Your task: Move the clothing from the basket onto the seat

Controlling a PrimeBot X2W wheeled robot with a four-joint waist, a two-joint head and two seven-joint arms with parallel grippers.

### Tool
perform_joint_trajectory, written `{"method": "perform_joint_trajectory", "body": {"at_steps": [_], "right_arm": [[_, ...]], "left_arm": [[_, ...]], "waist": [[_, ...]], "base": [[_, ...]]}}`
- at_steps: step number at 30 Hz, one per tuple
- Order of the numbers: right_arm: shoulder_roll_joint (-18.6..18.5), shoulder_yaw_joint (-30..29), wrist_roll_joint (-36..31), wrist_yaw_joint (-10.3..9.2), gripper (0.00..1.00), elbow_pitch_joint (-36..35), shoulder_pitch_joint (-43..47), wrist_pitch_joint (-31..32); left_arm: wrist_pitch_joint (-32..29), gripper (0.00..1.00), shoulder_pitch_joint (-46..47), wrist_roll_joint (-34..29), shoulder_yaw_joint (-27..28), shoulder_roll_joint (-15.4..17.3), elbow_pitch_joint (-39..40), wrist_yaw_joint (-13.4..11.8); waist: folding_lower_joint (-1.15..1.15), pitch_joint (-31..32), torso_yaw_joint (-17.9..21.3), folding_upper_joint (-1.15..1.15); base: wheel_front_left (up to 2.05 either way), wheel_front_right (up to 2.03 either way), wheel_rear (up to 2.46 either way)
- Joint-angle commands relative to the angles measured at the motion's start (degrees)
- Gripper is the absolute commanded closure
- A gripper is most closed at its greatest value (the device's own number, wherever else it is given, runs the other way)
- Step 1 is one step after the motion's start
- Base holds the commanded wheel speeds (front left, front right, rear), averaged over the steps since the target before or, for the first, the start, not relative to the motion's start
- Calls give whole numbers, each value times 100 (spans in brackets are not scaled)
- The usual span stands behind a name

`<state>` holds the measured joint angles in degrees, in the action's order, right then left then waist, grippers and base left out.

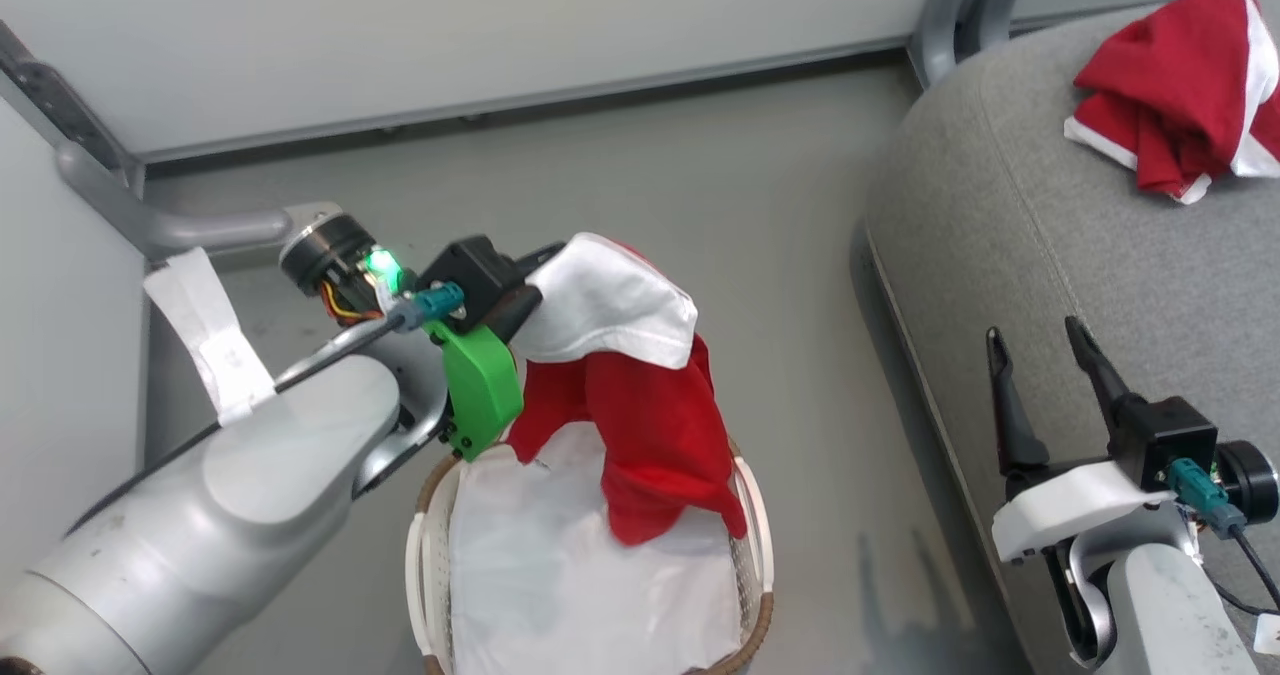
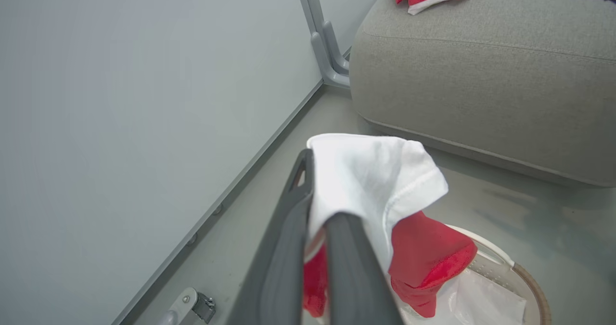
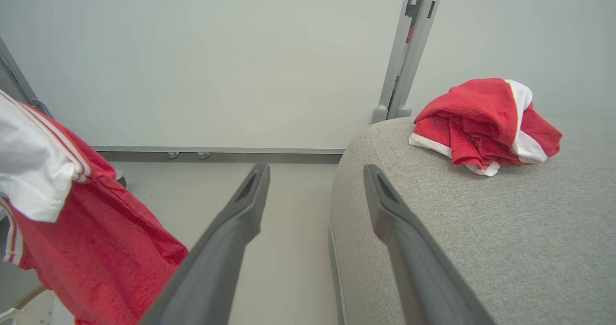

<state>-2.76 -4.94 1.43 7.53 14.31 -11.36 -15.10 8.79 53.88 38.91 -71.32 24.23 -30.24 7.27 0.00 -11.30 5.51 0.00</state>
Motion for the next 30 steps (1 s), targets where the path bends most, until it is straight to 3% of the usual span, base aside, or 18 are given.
{"method": "perform_joint_trajectory", "body": {"at_steps": [1,9,21,30], "right_arm": [[-24,51,57,-8,0,36,168,-10],[-22,365,180,-8,0,78,242,-9],[-21,1072,339,-8,0,98,-181,-9],[-24,2008,352,-8,0,266,-775,-9]], "left_arm": [[-48,100,190,26,70,91,134,-41],[-343,100,936,-49,338,335,588,-154],[-380,100,1688,-5,450,149,111,-73],[-286,100,1906,9,358,-14,124,-35]], "waist": [[0,987,-345,0],[0,1243,-307,0],[0,1247,-242,0],[0,1328,-357,0]], "base": [[0,0,0],[0,0,0],[0,0,0],[0,0,0]]}}
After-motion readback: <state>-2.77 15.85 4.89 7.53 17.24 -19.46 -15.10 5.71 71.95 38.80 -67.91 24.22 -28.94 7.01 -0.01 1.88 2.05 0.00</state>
